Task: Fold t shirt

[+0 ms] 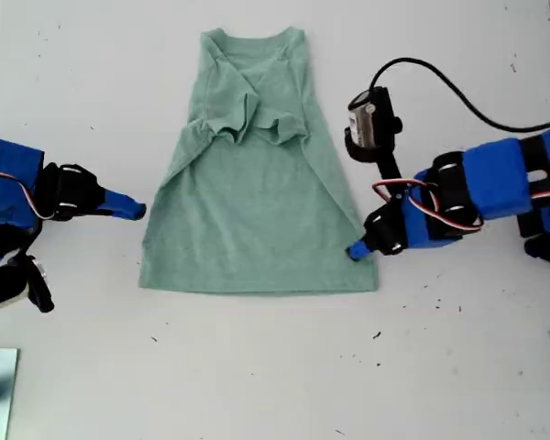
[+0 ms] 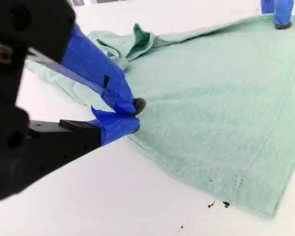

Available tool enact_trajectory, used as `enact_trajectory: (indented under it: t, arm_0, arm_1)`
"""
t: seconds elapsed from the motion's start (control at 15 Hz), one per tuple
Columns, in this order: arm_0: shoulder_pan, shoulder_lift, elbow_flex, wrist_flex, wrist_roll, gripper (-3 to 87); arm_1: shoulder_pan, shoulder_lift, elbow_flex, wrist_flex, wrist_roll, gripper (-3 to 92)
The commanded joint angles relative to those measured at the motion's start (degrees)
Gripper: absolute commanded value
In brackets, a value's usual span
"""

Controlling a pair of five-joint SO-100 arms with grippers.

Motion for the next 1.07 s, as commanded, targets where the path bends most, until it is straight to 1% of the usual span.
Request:
enact_trajectory:
  t: [0.0,0.07,0.13,0.27,0.33,0.4,0.47,0.53,0.67,0.73,0.8,0.87,1.0]
  arm_0:
    - [0.7,0.5,0.8,0.2,0.5,-0.3]
    - [0.7,0.6,0.8,0.2,0.5,-0.3]
    - [0.7,0.6,0.8,0.3,0.5,-0.3]
    - [0.8,1.0,0.8,0.4,0.4,-0.3]
    - [0.6,1.1,0.9,0.4,0.6,-0.3]
    - [0.8,1.1,0.9,0.5,0.6,-0.3]
    - [0.9,1.1,0.9,0.5,0.5,-0.3]
    - [0.8,1.2,0.9,0.5,0.5,-0.3]
    - [0.7,1.6,0.9,0.8,0.6,-0.3]
    - [1.1,1.6,0.9,0.8,0.4,-0.3]
    - [1.2,1.6,0.9,0.8,0.4,-0.3]
    - [1.1,1.6,0.9,0.8,0.4,-0.3]
    - [1.1,1.7,1.0,0.9,0.4,-0.3]
  arm_1:
    - [0.0,-1.9,-0.6,-1.4,-0.2,-0.8]
    - [-1.1,-2.0,-2.0,2.0,1.0,-0.8]
    - [-2.6,-1.1,-4.7,8.1,2.2,-0.8]
    - [-3.5,1.4,-9.8,15.8,1.9,-0.8]
    - [-3.3,1.4,-15.3,21.6,1.5,-0.8]
    - [-2.5,1.2,-24.1,30.2,0.6,-0.8]
    - [-1.6,0.5,-34.8,36.5,-1.0,-0.8]
    - [-0.9,-3.3,-45.8,40.5,-1.9,-0.8]
    - [-0.8,-12.5,-61.0,40.7,-1.9,-0.8]
    - [-1.1,-17.1,-65.4,40.0,-0.2,-0.8]
    - [-1.4,-20.6,-67.6,35.8,1.8,-0.8]
    - [-1.7,-22.5,-67.6,28.5,2.8,-0.8]
    - [-3.3,-25.6,-67.4,19.0,5.9,-0.8]
